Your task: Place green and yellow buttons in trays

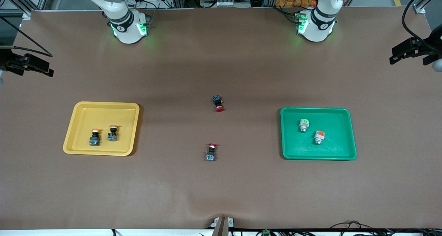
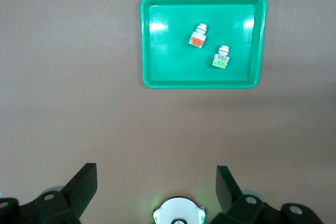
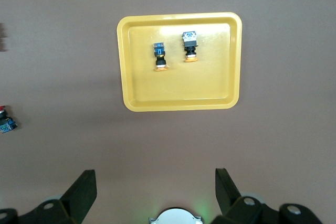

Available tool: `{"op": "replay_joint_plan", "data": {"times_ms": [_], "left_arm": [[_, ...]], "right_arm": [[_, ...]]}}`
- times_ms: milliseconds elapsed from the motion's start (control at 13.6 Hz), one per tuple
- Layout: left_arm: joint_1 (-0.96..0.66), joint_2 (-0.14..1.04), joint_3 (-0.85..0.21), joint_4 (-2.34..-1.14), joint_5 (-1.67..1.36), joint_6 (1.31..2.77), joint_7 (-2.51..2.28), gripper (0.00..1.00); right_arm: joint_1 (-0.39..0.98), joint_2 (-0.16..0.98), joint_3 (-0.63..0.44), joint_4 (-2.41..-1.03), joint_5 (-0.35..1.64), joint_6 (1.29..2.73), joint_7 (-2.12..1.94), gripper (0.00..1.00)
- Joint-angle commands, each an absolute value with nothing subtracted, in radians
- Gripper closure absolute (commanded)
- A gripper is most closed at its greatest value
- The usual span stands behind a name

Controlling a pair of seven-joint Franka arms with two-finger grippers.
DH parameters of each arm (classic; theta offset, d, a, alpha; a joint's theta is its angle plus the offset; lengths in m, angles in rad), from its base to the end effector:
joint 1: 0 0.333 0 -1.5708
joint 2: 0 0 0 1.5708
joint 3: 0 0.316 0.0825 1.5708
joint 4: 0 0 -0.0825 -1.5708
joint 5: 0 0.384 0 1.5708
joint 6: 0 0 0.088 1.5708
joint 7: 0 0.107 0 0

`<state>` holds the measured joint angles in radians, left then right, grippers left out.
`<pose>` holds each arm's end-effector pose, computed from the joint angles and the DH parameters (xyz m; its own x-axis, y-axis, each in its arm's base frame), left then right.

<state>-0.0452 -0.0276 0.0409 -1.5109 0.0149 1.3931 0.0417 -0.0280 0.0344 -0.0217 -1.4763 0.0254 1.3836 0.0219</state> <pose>0.5271 -0.0001 0.6524 0.9949 -0.0434 -0.0906 -0.0445 -0.9990 -0.0100 0.5449 -0.0238 0.6341 0.9896 -0.0665 -0.1272 -0.0698 -0.9973 -0.0218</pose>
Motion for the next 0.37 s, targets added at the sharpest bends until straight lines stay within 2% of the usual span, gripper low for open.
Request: {"op": "replay_joint_plan", "data": {"times_ms": [0, 295], "left_arm": [[-0.055, -0.014, 0.046, -1.505, -0.002, 1.401, 0.035, 0.0], [-0.054, -0.011, 0.044, -1.505, -0.003, 1.401, 0.038, 0.0]], "right_arm": [[-0.034, 0.015, -0.017, -1.493, 0.041, 1.388, 0.009, 0.0], [-0.035, 0.015, -0.018, -1.494, 0.041, 1.381, 0.008, 0.0]]}}
